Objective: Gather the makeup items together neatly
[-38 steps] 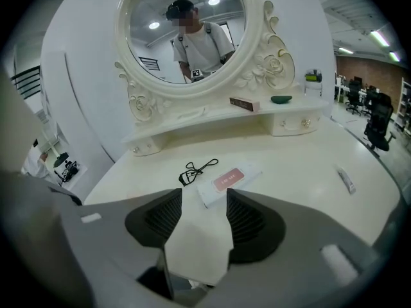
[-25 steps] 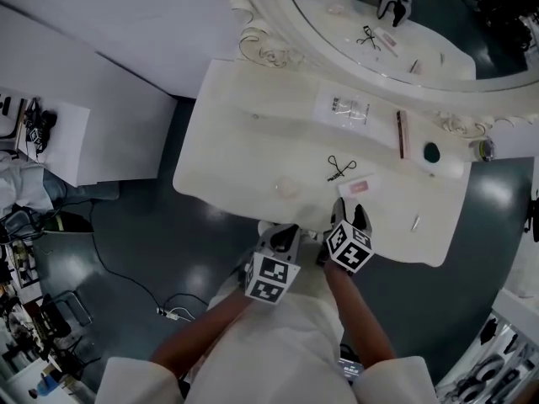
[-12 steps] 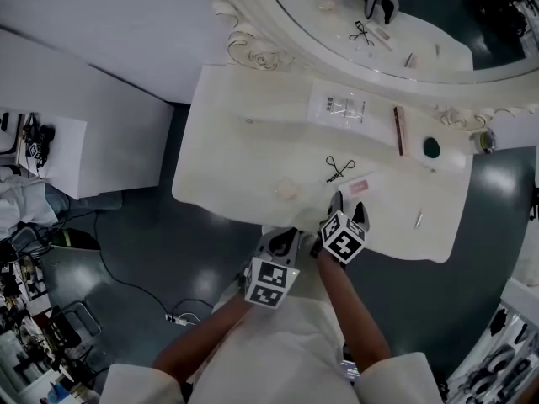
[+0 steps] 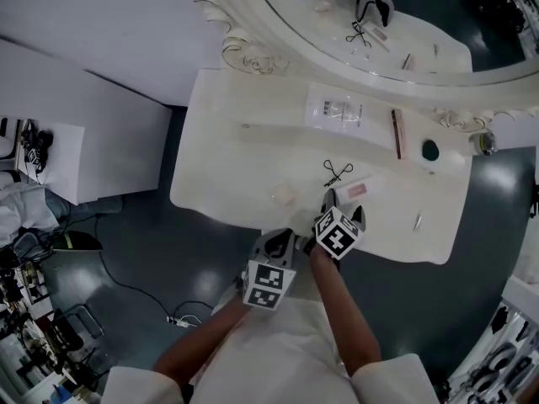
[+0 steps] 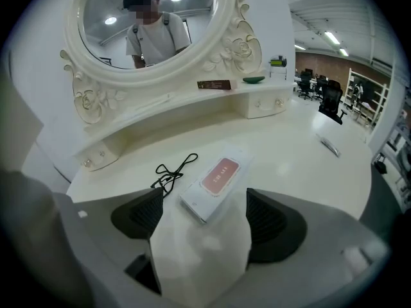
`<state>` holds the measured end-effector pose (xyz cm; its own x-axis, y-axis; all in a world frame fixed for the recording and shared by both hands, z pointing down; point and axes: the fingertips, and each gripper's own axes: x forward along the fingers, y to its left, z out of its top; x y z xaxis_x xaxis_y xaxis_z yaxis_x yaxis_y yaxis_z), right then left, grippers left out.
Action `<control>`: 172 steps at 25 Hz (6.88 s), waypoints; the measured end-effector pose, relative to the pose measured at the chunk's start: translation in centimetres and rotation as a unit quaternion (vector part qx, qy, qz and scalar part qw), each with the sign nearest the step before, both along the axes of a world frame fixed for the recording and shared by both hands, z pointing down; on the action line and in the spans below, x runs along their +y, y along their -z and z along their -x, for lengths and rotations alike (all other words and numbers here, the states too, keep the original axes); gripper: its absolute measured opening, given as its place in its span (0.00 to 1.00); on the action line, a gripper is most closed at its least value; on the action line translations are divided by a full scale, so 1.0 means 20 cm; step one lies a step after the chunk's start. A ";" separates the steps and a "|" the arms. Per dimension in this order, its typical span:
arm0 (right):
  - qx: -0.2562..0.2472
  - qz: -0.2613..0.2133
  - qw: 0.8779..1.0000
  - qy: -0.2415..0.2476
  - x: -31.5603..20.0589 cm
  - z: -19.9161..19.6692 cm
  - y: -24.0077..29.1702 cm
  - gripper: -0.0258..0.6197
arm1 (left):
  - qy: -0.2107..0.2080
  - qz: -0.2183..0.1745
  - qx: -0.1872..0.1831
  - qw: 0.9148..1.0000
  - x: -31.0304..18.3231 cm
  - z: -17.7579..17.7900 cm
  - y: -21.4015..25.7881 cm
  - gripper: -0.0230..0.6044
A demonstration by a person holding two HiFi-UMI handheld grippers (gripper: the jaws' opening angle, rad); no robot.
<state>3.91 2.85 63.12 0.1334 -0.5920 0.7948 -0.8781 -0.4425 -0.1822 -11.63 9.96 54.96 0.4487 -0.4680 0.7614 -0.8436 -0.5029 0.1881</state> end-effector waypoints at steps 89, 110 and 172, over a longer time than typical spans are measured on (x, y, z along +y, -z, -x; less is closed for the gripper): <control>0.060 -0.051 0.954 0.289 0.23 -0.40 0.14 0.39 | -0.085 0.002 0.003 0.996 -0.12 -0.50 0.01 0.04; 0.050 -0.057 0.957 0.279 0.33 -0.67 0.13 0.39 | -0.127 0.002 -0.003 0.992 -0.15 -0.79 -0.01 0.04; 0.020 -0.051 0.957 0.285 0.54 -0.86 0.01 0.44 | -0.152 -0.004 -0.007 0.988 -0.06 -0.97 -0.04 0.04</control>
